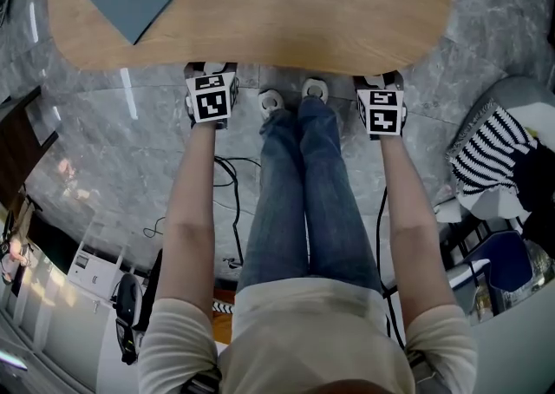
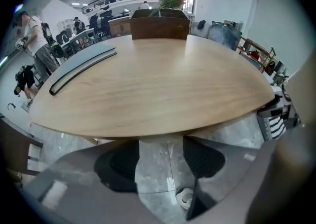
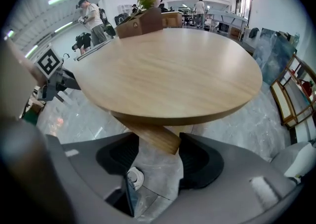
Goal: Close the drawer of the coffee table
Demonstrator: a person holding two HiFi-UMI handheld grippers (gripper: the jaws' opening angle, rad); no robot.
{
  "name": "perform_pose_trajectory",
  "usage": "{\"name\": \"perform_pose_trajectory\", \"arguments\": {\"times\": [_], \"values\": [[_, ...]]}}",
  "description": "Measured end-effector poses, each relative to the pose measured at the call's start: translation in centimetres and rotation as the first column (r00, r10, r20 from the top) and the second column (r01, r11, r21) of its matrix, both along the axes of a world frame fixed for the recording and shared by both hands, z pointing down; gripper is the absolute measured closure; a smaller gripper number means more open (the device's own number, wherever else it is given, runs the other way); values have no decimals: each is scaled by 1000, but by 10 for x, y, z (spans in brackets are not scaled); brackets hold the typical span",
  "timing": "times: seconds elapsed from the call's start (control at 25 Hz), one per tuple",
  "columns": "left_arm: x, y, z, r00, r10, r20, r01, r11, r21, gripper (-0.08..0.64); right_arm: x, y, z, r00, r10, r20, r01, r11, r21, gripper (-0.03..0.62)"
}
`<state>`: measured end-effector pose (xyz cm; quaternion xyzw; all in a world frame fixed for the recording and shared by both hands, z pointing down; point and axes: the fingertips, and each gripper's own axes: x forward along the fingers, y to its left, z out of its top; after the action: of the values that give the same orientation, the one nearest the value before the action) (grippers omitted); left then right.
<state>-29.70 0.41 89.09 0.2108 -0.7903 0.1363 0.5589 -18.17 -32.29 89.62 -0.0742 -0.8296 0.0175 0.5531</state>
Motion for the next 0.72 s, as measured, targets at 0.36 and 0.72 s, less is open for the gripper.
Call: {"name": "perform_pose_trajectory", "arguments": {"times": [0.36,0.72], "values": [[20,-8,-31,951,-303,69,290,944,156,290,14,-8,-7,999,33,17,-34,997,62,394],[54,-28,-49,907,-413,84,370,875,312,558,24,-21,-27,956,278,90,-279,960,0,582]]}}
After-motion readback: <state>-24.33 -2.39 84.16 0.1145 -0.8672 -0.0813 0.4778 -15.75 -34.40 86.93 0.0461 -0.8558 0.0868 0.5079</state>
